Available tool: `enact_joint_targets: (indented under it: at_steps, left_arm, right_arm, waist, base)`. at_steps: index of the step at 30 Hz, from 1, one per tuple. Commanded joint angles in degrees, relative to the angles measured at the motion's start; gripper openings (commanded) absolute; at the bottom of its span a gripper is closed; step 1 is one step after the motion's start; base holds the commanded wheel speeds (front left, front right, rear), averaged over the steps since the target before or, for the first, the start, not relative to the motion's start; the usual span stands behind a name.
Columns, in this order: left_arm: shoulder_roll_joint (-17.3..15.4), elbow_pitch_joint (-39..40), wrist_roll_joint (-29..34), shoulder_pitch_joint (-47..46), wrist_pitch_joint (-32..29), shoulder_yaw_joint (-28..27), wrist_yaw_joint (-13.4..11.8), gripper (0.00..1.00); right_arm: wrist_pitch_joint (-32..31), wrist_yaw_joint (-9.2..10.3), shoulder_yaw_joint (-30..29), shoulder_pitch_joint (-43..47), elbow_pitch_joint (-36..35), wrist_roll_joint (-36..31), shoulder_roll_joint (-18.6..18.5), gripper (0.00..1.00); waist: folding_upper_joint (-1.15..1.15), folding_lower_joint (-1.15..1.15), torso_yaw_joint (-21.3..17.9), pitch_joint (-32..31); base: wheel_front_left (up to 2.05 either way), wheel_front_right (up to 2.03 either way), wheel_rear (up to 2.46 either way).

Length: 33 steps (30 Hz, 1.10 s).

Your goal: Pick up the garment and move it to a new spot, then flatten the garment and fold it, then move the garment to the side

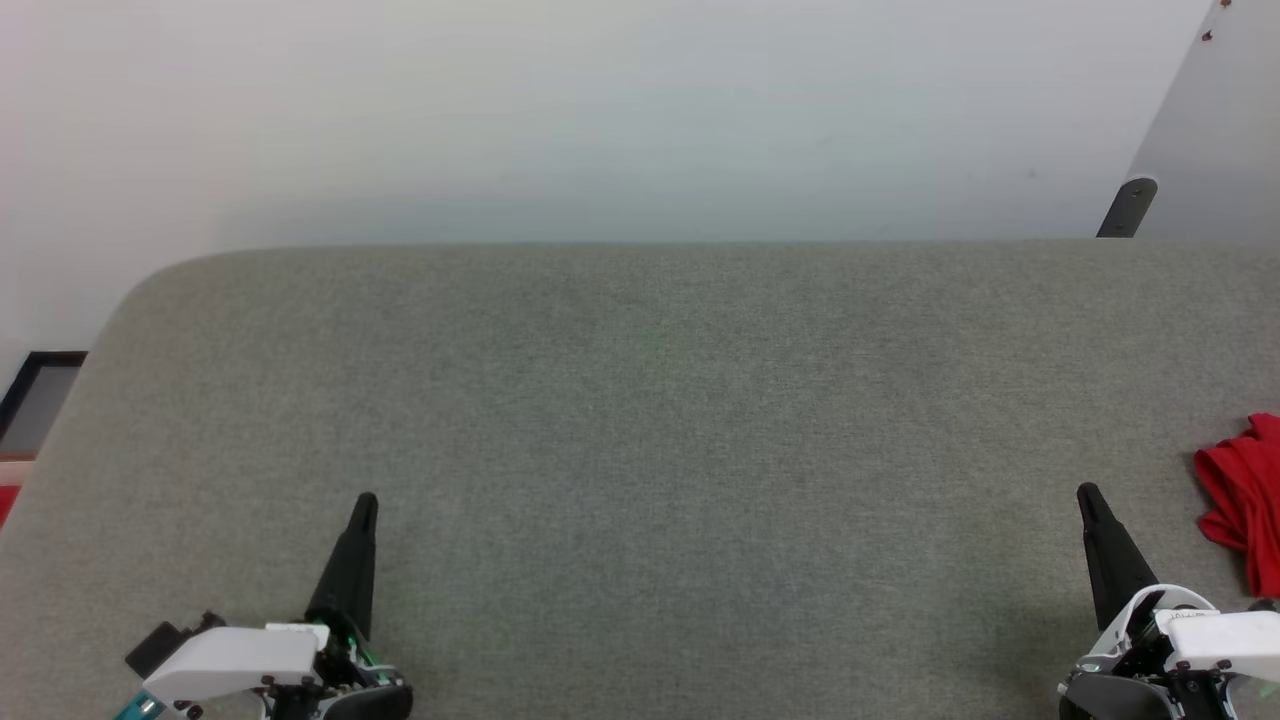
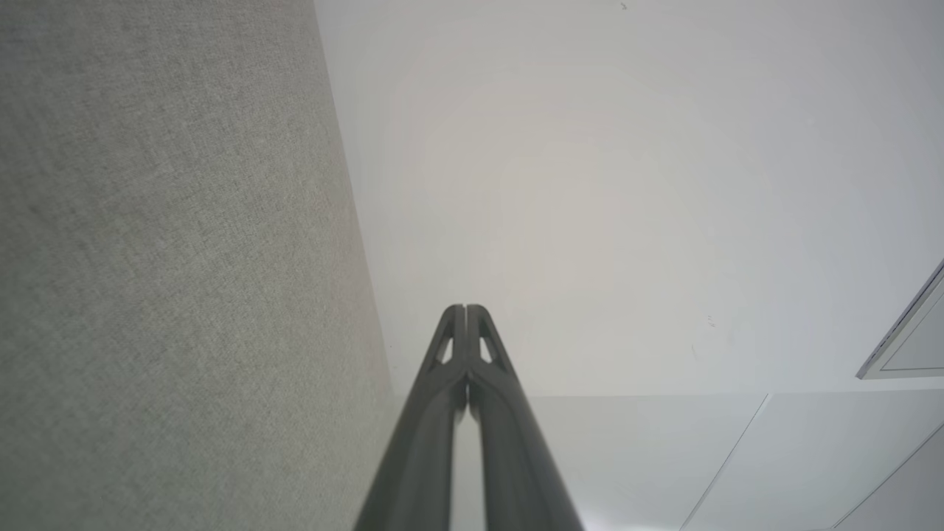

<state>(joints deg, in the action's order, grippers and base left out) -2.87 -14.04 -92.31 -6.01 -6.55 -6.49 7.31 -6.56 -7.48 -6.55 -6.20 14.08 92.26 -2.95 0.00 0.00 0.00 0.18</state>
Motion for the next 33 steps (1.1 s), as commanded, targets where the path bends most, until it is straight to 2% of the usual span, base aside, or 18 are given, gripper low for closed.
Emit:
enact_joint_targets:
  at_steps: [1,33]
  left_arm:
    - [0.0,-0.1,-0.2,-0.5,-0.2,-0.1,0.3,0.00]
    - [0.0,0.0,-0.2,-0.5,-0.2,-0.1,0.3,0.00]
  right_arm:
    - [-0.1,-0.02,0.0,-0.2,0.0,0.3,0.2,0.00]
    - [-0.1,-0.02,0.0,-0.2,0.0,0.3,0.2,0.00]
  waist:
    - [0.00,0.00,0.0,0.0]
    - [0.00,0.00,0.0,0.0]
  base:
    - [0.00,0.00,0.00]
    - [0.00,0.00,0.00]
